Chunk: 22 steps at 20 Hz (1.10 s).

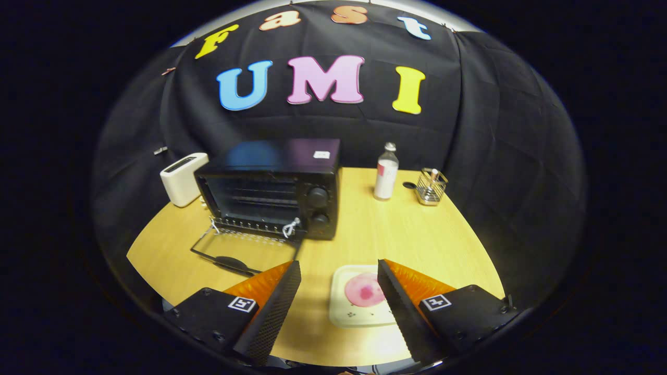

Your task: Open the toaster oven, put the food inside, and close the toaster oven door.

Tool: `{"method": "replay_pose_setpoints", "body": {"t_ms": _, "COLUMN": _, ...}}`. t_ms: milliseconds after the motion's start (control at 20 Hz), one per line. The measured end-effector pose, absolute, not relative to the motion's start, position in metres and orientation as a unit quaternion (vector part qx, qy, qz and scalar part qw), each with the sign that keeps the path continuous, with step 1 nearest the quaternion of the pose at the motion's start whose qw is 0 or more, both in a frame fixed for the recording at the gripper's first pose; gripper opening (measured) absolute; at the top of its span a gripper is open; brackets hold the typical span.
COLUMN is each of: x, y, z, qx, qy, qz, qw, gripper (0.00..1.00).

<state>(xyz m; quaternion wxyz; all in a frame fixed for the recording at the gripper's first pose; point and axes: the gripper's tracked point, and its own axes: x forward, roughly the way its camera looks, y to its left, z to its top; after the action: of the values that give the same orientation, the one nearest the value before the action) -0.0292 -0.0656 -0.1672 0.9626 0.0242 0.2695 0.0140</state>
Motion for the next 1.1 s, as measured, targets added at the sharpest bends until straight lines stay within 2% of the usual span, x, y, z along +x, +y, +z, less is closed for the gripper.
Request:
{"method": "replay_pose_setpoints", "body": {"t_ms": 500, "x": -0.026, "y": -0.167, "z": -0.272, "qx": 0.017, "qy": 0.421, "qz": 0.005, "qw": 0.907, "gripper": 0.99}}
{"method": "replay_pose_setpoints", "body": {"t_ms": 850, "x": -0.022, "y": -0.182, "z": -0.323, "qx": 0.023, "qy": 0.492, "qz": 0.033, "qw": 0.870, "gripper": 0.95}}
{"method": "replay_pose_setpoints", "body": {"t_ms": 950, "x": -0.020, "y": -0.177, "z": -0.325, "qx": 0.025, "qy": 0.492, "qz": 0.041, "qw": 0.869, "gripper": 0.90}}
{"method": "replay_pose_setpoints", "body": {"t_ms": 1050, "x": -0.016, "y": -0.170, "z": -0.326, "qx": 0.040, "qy": 0.494, "qz": 0.044, "qw": 0.868, "gripper": 0.74}}
{"method": "replay_pose_setpoints", "body": {"t_ms": 1100, "x": -0.015, "y": -0.166, "z": -0.327, "qx": 0.049, "qy": 0.498, "qz": 0.047, "qw": 0.864, "gripper": 0.61}}
